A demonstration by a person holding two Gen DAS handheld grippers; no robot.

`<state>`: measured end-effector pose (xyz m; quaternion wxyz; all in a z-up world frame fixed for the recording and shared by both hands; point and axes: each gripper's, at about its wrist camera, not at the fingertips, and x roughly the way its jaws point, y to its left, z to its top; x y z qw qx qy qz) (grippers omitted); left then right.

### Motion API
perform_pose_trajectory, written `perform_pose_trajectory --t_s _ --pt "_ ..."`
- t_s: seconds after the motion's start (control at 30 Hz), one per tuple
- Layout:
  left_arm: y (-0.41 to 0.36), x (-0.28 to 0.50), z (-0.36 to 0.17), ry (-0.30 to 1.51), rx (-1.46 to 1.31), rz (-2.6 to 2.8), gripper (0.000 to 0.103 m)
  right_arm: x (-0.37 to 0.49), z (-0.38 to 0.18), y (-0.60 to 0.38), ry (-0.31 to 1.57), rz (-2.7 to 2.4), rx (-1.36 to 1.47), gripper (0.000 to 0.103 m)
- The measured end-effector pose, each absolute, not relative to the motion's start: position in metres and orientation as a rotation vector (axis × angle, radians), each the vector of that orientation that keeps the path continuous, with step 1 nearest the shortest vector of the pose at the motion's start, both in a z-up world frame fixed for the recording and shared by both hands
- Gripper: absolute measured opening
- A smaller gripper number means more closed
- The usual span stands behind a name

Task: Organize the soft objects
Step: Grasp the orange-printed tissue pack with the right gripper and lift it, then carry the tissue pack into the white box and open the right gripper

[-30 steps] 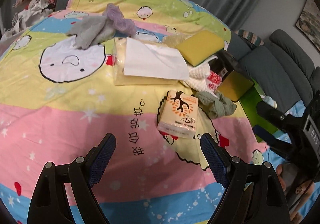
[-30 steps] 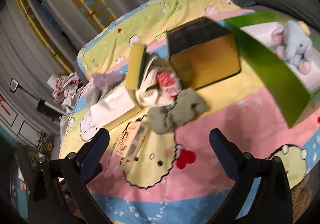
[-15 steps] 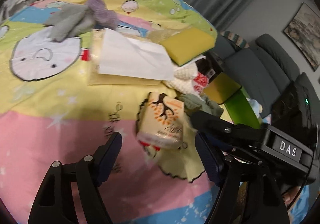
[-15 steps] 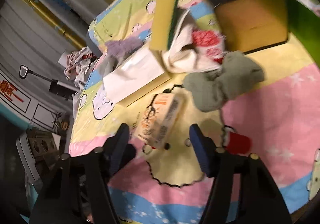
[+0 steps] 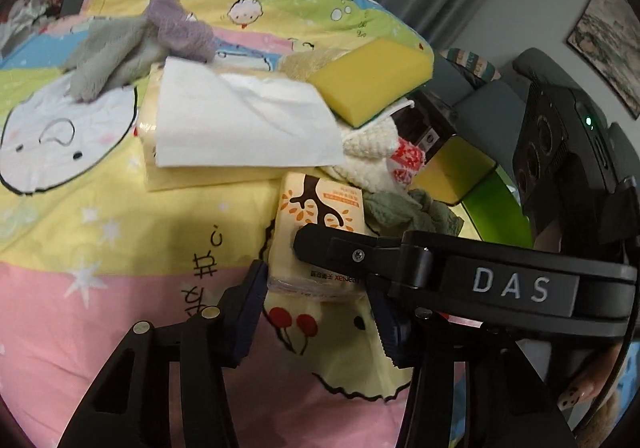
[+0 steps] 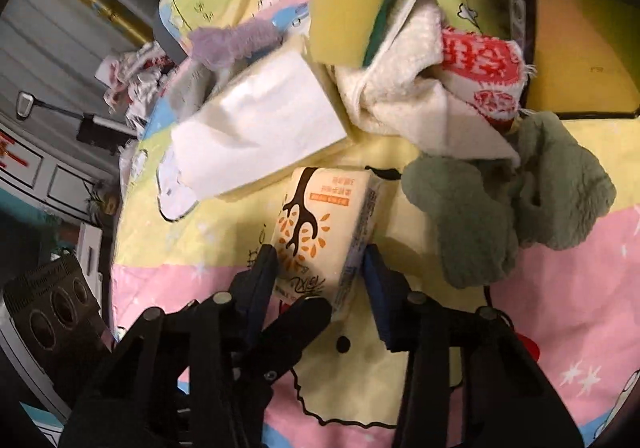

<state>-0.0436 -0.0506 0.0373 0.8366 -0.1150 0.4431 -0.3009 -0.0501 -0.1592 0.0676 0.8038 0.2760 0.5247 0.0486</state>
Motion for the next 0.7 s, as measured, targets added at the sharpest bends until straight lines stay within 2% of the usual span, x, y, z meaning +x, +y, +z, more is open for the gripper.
perform_pose_trajectory --t_s 0.13,0.4,0.7 --pt "-0.058 -0.053 0.054 0.887 -0.21 -0.626 0.051 -0.058 0.079 -0.172 1.087 0.11 0.638 0.042" --pt "-0.084 -0.074 0.111 0.729 -0.159 -0.709 0.051 -0.082 0.136 -0.203 0.885 0.104 0.657 0.041" --pt "-0.142 -0.077 0.14 0.656 -0.119 -0.814 0.051 -0.112 0.17 -0.256 0.737 0.018 0.69 0.041"
